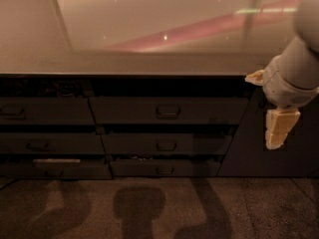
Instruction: Open top drawer
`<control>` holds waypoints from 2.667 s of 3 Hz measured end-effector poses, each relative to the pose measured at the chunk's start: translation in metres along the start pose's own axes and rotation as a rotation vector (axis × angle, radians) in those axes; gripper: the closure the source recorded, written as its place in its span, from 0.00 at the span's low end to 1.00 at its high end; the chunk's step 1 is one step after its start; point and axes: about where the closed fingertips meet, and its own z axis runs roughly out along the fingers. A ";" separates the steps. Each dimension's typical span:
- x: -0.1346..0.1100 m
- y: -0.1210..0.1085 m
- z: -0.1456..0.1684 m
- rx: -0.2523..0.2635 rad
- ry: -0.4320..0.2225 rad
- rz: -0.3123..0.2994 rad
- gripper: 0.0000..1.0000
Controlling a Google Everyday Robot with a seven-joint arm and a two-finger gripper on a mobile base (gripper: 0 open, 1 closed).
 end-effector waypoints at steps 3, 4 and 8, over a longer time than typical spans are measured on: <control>0.033 -0.002 -0.003 0.070 -0.427 -0.050 0.00; 0.037 -0.003 0.000 0.076 -0.402 -0.016 0.00; 0.041 -0.036 0.084 -0.002 -0.224 0.060 0.00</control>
Offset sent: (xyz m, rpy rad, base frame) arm -0.0134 -0.0397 0.0131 0.6015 -0.0417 0.3233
